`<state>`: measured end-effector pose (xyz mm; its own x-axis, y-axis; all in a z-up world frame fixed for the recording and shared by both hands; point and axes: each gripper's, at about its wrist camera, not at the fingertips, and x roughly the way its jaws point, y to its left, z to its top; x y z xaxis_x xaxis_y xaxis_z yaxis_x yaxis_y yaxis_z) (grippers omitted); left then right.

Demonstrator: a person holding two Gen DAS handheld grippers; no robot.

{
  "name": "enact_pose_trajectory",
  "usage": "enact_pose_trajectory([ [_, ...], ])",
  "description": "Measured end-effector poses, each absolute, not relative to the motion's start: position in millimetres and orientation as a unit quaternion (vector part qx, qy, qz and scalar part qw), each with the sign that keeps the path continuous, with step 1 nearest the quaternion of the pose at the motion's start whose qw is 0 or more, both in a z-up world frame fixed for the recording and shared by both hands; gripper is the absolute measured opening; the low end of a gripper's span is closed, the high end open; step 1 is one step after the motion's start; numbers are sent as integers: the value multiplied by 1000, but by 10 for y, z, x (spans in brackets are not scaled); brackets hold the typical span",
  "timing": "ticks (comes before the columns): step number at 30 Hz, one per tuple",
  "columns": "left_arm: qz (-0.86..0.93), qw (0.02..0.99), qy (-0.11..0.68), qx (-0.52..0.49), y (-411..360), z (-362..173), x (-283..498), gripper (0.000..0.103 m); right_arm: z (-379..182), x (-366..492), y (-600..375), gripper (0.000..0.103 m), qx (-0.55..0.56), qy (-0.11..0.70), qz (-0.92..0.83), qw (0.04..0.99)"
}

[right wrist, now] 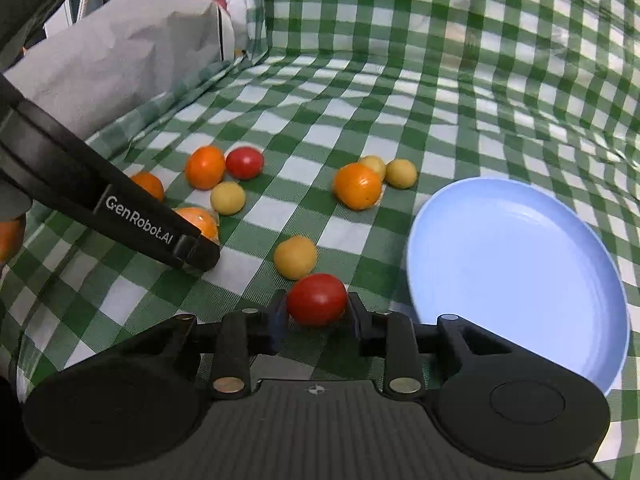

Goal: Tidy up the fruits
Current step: 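Grasp the bagged orange with the left tool while the right tool grasps a red cherry tomato, then carry both fruits over the blue plate and open both tools to drop them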

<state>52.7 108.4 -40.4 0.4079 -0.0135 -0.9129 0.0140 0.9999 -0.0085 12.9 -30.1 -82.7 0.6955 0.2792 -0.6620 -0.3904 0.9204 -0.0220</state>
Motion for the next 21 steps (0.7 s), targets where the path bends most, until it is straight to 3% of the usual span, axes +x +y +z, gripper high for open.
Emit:
enact_pose_trajectory([
  [21, -8, 883, 470, 4, 740, 136, 385, 40, 106, 55, -983, 32, -54, 259, 119, 957],
])
